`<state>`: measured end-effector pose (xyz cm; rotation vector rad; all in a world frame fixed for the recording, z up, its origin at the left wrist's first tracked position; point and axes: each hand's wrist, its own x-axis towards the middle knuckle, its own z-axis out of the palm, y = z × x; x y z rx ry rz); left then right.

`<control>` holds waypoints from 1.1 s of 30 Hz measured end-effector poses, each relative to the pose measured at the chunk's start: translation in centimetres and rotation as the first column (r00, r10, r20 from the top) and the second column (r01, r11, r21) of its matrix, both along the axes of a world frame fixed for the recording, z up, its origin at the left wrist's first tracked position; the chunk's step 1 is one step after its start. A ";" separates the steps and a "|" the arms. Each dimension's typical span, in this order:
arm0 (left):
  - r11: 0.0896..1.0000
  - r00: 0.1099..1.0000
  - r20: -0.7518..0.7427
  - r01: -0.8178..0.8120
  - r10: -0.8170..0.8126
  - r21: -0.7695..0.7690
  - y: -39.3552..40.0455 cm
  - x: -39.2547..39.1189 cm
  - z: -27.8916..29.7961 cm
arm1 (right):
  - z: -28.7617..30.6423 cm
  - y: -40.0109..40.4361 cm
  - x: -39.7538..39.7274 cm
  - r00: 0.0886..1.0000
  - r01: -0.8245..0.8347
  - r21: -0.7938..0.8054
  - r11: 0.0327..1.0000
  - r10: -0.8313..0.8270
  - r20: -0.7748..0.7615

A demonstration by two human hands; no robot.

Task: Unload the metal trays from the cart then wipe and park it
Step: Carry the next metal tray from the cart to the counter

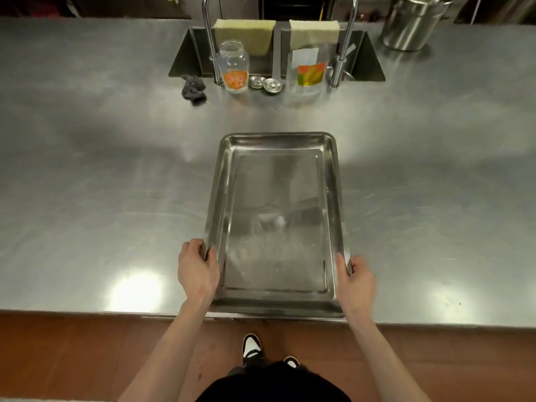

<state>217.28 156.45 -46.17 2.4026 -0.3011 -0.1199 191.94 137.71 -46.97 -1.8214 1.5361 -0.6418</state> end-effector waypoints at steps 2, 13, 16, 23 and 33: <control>1.000 1.000 -0.001 0.013 -0.013 -0.009 0.0 0.3 -0.9 | -0.5 0.2 0.2 1.000 0.014 0.002 1.000 -0.014 -0.012; 1.000 0.999 -0.045 -0.009 0.010 0.014 -0.1 0.7 -3.5 | -2.3 0.8 0.8 0.990 0.070 0.025 0.997 -0.066 -0.128; 1.000 0.998 -0.065 -0.011 0.012 0.014 -0.1 1.0 -3.6 | -2.3 0.8 1.1 0.987 0.067 0.012 0.998 -0.065 -0.149; 1.000 0.998 -0.063 -0.002 0.003 0.008 -0.5 1.2 -3.8 | -2.6 0.9 1.5 0.974 0.050 -0.081 0.995 -0.066 -0.216; 1.000 0.998 -0.070 0.001 -0.001 -0.011 -1.1 0.2 -4.3 | -3.7 -0.5 1.5 0.988 -0.005 -0.122 0.993 -0.014 -0.153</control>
